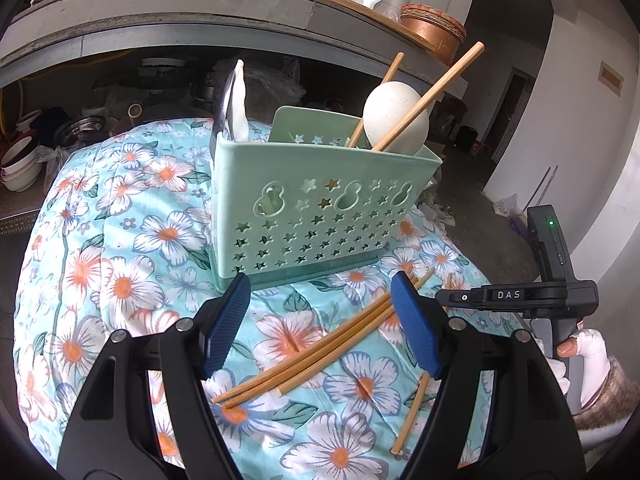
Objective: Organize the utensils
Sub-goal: 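Lower the right tool onto one loose chopstick and close on it, then lower the left tool onto another chopstick and close on it while the right tool holds its chopstick, then carry both chopsticks to the holder and insert the left tool's chopstick, opening the left tool, then insert the right tool's chopstick into the holder and open the right tool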
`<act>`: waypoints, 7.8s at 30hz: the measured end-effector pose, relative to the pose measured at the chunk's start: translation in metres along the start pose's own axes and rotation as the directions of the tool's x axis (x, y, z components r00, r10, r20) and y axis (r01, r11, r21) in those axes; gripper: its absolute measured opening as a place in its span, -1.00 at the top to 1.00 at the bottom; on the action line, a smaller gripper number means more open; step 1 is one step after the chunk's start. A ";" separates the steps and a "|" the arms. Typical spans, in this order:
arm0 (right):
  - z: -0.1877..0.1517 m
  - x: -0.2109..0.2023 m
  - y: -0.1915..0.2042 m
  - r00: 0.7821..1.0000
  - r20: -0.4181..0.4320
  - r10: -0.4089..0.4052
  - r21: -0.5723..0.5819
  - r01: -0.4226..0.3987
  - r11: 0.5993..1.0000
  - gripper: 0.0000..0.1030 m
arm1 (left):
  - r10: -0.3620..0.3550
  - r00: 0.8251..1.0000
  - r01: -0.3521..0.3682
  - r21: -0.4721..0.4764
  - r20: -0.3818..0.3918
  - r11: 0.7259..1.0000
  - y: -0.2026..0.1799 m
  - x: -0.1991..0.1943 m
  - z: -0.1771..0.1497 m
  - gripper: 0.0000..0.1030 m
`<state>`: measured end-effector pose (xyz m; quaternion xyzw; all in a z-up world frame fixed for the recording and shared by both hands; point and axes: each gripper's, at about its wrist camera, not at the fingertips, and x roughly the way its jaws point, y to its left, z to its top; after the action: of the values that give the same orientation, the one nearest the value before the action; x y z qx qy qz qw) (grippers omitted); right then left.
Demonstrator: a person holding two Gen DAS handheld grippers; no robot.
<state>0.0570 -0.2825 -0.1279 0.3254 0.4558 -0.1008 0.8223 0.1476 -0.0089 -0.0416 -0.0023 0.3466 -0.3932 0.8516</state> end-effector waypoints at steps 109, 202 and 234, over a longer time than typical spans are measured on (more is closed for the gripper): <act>-0.007 -0.010 -0.058 0.977 -0.017 0.211 0.094 -0.209 0.973 0.82 | 0.105 0.905 0.076 0.400 -0.412 0.913 -0.112 0.144 -0.021 0.86; 0.095 -0.228 0.168 0.750 0.296 0.592 -0.544 -0.377 0.750 0.87 | 0.116 0.891 -0.118 -0.024 0.438 0.993 0.006 -0.098 0.092 -0.08; 0.164 -0.122 0.283 0.908 0.257 0.332 -0.700 -0.062 0.711 0.85 | 0.154 0.945 -0.125 -0.116 0.288 0.985 0.046 -0.102 0.018 -0.12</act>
<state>0.2313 -0.1838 0.1580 0.0265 0.2619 0.1037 0.9591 0.1431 0.0869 0.0192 -0.0776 0.2328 -0.3101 0.9185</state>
